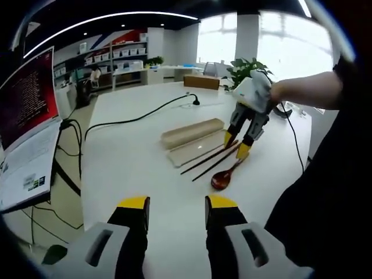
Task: Arrange the utensils inside the cutlery case until each visible utensil rests in its matching compartment.
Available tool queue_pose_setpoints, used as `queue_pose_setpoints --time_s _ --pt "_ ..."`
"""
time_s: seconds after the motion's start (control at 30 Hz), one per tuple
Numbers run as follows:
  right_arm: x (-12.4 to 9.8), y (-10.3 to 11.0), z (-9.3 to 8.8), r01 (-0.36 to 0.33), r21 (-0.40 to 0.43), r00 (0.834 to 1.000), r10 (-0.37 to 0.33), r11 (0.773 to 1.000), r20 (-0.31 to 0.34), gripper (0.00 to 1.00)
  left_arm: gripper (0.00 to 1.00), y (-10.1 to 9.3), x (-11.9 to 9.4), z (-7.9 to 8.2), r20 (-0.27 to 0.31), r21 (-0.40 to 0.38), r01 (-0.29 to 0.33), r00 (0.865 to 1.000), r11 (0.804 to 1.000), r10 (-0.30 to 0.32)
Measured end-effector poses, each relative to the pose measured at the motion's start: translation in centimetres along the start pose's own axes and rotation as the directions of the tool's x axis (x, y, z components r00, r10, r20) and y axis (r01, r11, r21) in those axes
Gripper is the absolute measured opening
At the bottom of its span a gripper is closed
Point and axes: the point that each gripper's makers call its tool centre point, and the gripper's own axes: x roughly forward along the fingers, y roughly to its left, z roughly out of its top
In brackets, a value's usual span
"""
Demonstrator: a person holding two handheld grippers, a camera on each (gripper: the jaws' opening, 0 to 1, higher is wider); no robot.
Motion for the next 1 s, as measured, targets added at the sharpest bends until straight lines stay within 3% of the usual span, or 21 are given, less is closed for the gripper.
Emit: queue_pose_setpoints --time_s 0.33,0.43,1.0 --pt "0.8 0.1 -0.1 -0.018 -0.014 1.0 0.017 1.0 -0.022 0.2 0.39 0.0 0.0 -0.4 -0.007 -0.007 0.0 1.0 1.0 0.0" --pt "0.9 0.1 -0.2 -0.021 -0.011 0.999 0.02 1.0 -0.027 0.2 0.42 0.4 0.0 -0.2 0.003 0.007 -0.027 1.0 1.0 0.027" --pt "1.9 -0.3 -0.3 -0.038 -0.033 0.997 0.036 0.999 -0.069 0.18 0.37 0.3 0.3 -0.7 -0.015 0.013 -0.005 1.0 1.0 0.005"
